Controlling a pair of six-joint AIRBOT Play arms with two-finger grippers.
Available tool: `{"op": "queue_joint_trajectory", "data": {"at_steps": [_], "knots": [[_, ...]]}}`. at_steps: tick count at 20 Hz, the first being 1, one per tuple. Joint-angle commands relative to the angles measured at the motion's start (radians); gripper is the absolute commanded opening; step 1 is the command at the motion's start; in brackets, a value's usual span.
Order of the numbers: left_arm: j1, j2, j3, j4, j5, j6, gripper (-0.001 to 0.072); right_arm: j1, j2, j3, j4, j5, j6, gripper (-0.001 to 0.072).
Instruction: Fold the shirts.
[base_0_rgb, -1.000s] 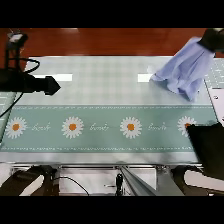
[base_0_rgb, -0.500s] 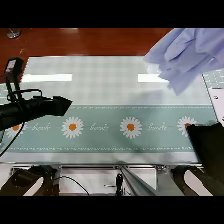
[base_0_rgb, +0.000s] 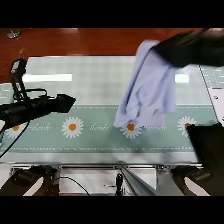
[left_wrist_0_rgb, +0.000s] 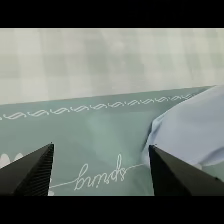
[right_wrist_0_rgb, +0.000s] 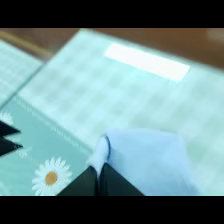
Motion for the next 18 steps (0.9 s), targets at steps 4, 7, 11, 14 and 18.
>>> {"op": "queue_joint_trajectory", "data": {"at_steps": [4, 7, 11, 14, 18], "knots": [[0.0, -0.003, -0.002, -0.004, 0.011, -0.002, 0.0703, 0.406, -0.335, -0.294, 0.006, -0.312, 0.177, 0.0018], [0.0, -0.003, -0.002, 0.004, 0.011, -0.002, 0.0702, 0.451, -0.478, -0.273, 0.163, -0.316, 0.14, 0.0626], [0.0, -0.006, -0.004, 0.02, -0.051, 0.008, 0.0703, 0.235, -0.407, -0.17, 0.141, -0.164, 0.097, 0.0616], [0.002, -0.053, -0.026, 0.021, -0.256, -0.012, 0.0703, -0.084, -0.23, -0.163, 0.002, -0.055, 0.109, 0.0616], [-0.006, -0.154, -0.22, -0.183, -0.311, 0.056, 0.0702, -0.446, -0.026, -0.357, -0.275, 0.029, 0.204, 0.0616]]}}
